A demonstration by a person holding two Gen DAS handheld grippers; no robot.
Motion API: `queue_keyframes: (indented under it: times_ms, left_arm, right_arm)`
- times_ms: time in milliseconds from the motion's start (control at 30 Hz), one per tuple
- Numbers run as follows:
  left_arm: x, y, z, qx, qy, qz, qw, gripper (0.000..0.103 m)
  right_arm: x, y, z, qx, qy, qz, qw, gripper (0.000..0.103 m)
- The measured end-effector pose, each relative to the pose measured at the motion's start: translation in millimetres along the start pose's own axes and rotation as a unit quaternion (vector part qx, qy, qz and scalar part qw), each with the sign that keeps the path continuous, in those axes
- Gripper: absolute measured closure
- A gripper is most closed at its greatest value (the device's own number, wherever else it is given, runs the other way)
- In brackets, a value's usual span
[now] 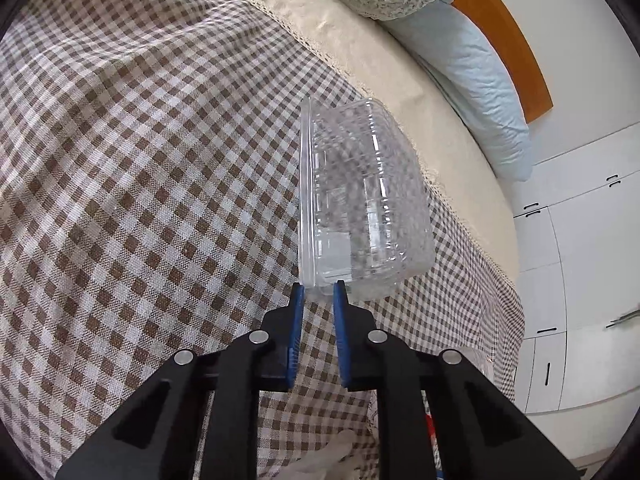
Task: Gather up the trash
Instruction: 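Grasp the blue box with the right tool while the left tool grasps the clear plastic box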
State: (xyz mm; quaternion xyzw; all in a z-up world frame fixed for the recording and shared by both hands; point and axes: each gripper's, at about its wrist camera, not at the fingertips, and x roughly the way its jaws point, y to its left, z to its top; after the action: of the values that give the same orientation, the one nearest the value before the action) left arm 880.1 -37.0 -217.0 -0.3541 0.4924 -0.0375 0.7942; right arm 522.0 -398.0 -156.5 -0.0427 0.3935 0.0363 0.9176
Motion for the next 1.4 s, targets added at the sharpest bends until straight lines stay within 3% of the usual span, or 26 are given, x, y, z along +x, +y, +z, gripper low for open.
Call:
queue_keyframes:
  times_ms: [200,367,533,800,933,1000,1133,1233,1267,1300,1333,1367,1400]
  left_arm:
    - [-23.1,0.7,1.5,0.013,-0.040,-0.045,0.9981,0.095]
    - [-36.1,-19.8,-3.8,0.059,-0.060,-0.029,0.9960,0.097]
    - [-73.8,-38.1,-11.7,0.104,-0.099,-0.005,0.9896,0.098]
    - [-142.3,-87.2,-46.0,0.213,-0.145,0.020,0.9660,0.102]
    - [-188.5,-110.5,-72.0,0.236,-0.170,0.016,0.9565,0.103]
    - [-210.0,-120.8,-90.5,0.254,-0.168,0.009,0.9526,0.103]
    - [-252.2,-128.0,-125.7,0.258,-0.152,-0.013,0.9540,0.103]
    - [-250.3,-123.5,-141.5,0.282,-0.083,0.002,0.9557,0.103]
    - [-244.7,-117.6,-143.5,0.290,-0.074,0.016,0.9539,0.100]
    - [-238.7,-111.8,-145.3,0.305,-0.067,0.028,0.9495,0.084]
    - [-232.2,-106.4,-146.7,0.320,-0.079,0.051,0.9426,0.076]
    - [-227.7,-102.3,-148.1,0.339,-0.096,0.077,0.9326,0.063]
    - [-217.1,-100.2,-148.7,0.367,-0.108,0.111,0.9172,0.057]
  right_arm:
    - [-8.2,-11.9,1.4,0.010,-0.028,0.008,1.000,0.031]
    - [-7.3,-10.4,7.4,0.018,-0.037,0.005,0.999,0.032]
    - [-24.7,-10.6,7.5,0.035,-0.066,0.005,0.997,0.035]
    - [-74.8,-14.8,12.8,0.068,-0.086,0.021,0.994,0.039]
    - [-117.5,-11.2,11.1,0.064,-0.081,-0.003,0.995,0.039]
    - [-143.4,-12.2,4.3,0.071,-0.072,-0.011,0.995,0.039]
    - [-199.9,-15.9,-20.1,0.090,-0.061,-0.029,0.994,0.039]
    - [-240.8,-16.9,-49.6,0.103,-0.054,-0.036,0.993,0.039]
    - [-249.7,-17.5,-57.6,0.107,-0.054,-0.040,0.992,0.039]
    - [-258.8,-16.8,-67.8,0.113,-0.054,-0.044,0.991,0.039]
    - [-267.6,-15.2,-77.2,0.118,-0.054,-0.046,0.990,0.039]
    - [-273.3,-14.9,-85.3,0.122,-0.053,-0.046,0.990,0.039]
    - [-277.3,-15.9,-92.2,0.127,-0.053,-0.044,0.990,0.039]
